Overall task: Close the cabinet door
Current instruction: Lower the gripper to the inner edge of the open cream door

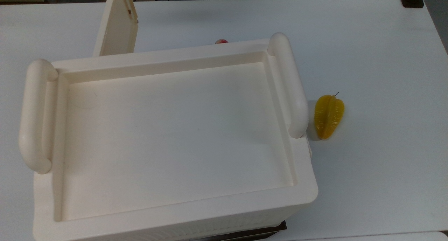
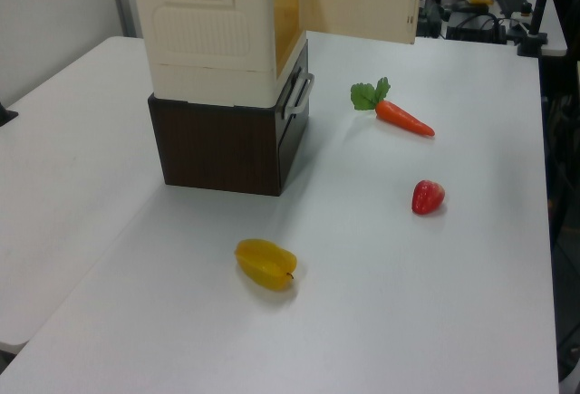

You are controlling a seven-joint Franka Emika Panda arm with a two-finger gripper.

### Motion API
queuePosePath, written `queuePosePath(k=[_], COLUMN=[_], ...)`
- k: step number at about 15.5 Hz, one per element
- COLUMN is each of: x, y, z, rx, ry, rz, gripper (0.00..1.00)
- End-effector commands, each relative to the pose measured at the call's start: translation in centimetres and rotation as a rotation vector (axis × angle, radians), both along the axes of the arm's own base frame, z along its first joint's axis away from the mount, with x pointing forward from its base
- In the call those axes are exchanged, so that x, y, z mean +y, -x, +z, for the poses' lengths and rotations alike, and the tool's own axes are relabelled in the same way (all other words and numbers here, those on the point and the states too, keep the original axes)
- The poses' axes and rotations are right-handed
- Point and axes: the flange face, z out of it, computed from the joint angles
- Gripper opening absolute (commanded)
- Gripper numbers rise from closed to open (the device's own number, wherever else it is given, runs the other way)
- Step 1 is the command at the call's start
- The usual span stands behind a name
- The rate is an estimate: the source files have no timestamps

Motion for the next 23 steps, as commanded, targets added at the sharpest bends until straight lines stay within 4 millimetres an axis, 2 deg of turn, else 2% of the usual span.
queuePosePath(k=[1, 3, 4, 6, 7, 12, 15, 18, 20, 23], x=[0.4, 0.3, 0.4, -0.1, -0.3, -1.0, -0.9, -0.5, -0.9, -1.2], y=[1.2, 1.1, 1.1, 1.0, 0.9, -0.7, -3.2, -5.3, -6.2, -6.9], z=[0.4, 0.3, 0.3, 0.3, 0.3, 0.5, -1.1, -2.6, -3.0, -2.8], rx=[0.036, 0.036, 0.031, 0.018, 0.01, -0.114, -0.156, -0.192, -0.225, -0.276], ry=[-0.007, -0.008, -0.011, -0.025, -0.033, -0.071, -0.041, -0.012, 0.004, 0.035], rz=[0.076, 0.093, 0.111, 0.169, 0.202, 0.359, 0.488, 0.719, 0.866, 0.986], gripper=[0.46, 0.16, 0.07, 0.05, 0.01, 0.0, 0.0, 0.0, 0.0, 0.0])
